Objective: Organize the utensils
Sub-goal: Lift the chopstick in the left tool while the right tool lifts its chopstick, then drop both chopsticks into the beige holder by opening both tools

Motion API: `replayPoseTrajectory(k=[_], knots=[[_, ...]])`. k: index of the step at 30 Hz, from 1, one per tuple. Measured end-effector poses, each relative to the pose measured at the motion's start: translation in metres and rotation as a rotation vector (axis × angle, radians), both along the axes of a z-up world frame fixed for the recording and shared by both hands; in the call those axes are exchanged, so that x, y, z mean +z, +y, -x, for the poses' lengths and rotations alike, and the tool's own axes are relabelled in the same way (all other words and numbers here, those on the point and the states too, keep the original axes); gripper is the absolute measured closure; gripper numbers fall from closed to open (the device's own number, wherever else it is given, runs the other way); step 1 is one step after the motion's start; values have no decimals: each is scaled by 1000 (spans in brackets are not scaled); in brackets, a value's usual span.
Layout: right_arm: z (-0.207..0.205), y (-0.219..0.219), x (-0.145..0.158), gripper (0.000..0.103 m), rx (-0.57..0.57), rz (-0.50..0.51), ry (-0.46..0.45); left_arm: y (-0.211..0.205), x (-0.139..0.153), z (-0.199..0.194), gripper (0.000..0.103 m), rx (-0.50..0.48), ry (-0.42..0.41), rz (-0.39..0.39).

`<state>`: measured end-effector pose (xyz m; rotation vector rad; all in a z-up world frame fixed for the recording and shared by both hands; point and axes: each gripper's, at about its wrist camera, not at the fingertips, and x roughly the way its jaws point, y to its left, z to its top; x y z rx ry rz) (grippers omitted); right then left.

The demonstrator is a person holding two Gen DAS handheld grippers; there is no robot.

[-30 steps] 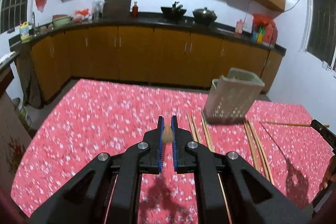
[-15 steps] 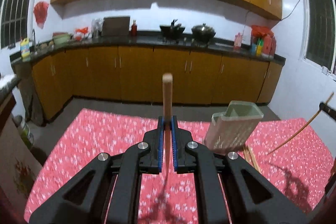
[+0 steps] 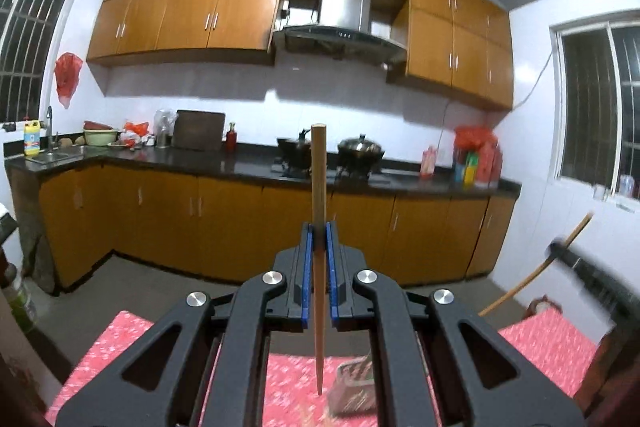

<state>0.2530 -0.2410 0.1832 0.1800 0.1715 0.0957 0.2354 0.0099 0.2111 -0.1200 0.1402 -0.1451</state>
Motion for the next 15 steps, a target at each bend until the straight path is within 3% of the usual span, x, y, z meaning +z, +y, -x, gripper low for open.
replayPoseTrajectory(k=[6,15], knots=[[-26,2,-26,96,10,2,77,-15,-12,-18,96,-28,-18,84],[-44,5,-56,96,30,-7,155,-33,-60,-43,96,-58,78,80]])
